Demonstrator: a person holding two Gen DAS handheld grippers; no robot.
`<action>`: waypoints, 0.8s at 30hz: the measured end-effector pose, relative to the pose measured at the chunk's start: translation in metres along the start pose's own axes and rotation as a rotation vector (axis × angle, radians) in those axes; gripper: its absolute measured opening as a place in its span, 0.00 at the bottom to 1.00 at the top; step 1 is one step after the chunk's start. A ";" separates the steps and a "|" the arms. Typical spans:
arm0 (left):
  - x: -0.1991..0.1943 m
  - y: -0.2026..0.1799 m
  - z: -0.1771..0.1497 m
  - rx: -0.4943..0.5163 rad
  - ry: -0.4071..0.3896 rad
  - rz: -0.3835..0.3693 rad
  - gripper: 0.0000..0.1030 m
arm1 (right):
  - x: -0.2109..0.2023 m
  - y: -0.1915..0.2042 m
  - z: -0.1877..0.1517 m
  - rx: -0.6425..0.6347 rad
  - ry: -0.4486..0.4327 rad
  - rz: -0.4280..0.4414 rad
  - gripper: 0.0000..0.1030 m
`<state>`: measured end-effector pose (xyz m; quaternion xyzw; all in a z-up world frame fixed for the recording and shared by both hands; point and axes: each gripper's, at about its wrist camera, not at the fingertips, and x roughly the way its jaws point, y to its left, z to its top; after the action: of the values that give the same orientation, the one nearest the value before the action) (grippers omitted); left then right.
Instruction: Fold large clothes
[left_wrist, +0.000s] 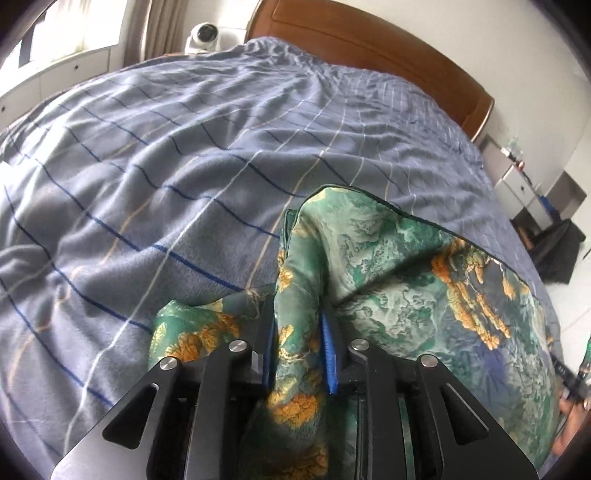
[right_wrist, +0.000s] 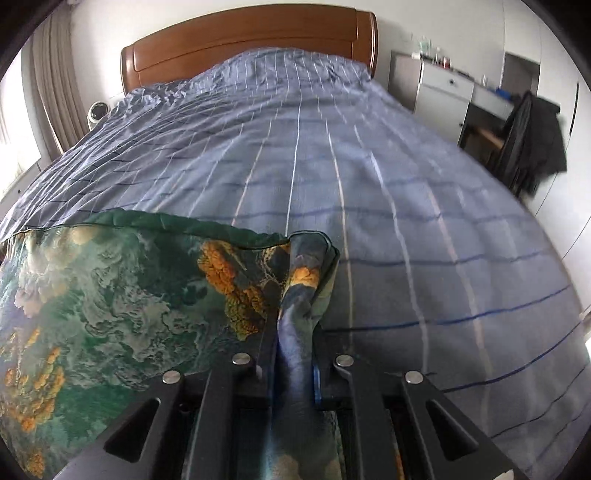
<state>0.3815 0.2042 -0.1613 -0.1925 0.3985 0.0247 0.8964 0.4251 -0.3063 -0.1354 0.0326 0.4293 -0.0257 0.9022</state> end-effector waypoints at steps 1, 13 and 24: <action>0.000 0.001 -0.002 -0.004 -0.004 -0.005 0.22 | 0.002 -0.003 -0.002 0.015 -0.001 0.012 0.13; -0.002 -0.003 -0.002 0.011 0.013 0.004 0.31 | 0.017 -0.012 -0.009 0.088 0.031 0.081 0.18; -0.106 -0.055 0.010 0.139 -0.087 0.046 0.93 | -0.067 -0.029 0.017 0.083 -0.045 0.083 0.41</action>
<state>0.3270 0.1685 -0.0610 -0.1192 0.3643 0.0257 0.9233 0.3940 -0.3351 -0.0731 0.0871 0.4058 -0.0067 0.9098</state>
